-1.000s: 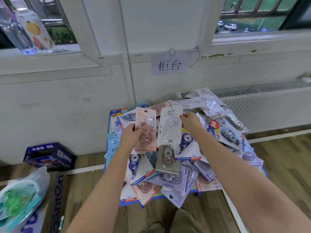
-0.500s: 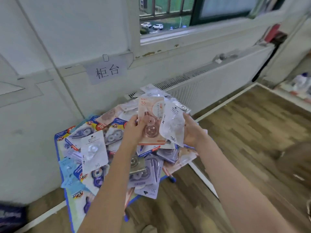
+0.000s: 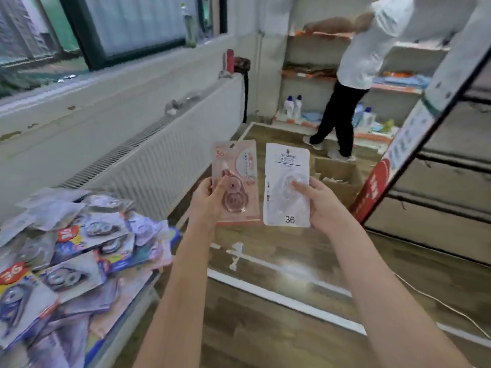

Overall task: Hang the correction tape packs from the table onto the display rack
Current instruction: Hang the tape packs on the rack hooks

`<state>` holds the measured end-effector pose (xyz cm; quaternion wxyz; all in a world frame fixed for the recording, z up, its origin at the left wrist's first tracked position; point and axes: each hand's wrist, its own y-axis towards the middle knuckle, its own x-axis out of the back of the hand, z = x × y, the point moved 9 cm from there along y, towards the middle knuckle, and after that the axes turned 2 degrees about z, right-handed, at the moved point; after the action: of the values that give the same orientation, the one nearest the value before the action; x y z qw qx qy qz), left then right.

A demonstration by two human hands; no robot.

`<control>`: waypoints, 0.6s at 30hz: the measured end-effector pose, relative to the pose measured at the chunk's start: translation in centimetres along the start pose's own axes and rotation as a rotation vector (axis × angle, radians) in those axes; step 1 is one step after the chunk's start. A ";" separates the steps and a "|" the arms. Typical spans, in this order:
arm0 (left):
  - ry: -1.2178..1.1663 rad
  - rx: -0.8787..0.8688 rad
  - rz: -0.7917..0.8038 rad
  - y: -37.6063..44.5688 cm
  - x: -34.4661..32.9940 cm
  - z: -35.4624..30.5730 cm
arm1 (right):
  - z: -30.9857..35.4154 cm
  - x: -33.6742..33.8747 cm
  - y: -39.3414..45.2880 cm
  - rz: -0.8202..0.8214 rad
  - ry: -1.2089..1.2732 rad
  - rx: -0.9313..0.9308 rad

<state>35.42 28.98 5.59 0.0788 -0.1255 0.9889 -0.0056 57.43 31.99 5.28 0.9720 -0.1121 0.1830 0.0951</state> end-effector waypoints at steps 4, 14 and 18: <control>-0.013 -0.005 0.169 0.7 -12.8 0.7 | 5.7 11.6 -2.8 -0.168 -0.075 0.127; 0.013 -0.037 0.551 1.2 -40.7 2.0 | 16.4 34.2 -9.1 -0.552 -0.089 0.395; 0.018 -0.031 0.711 1.8 -52.4 3.9 | 19.9 42.8 -10.7 -0.707 -0.101 0.465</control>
<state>85.64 43.83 9.81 0.0655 0.2252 0.9715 0.0359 105.67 32.92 9.17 0.9520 0.0590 0.1021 -0.2826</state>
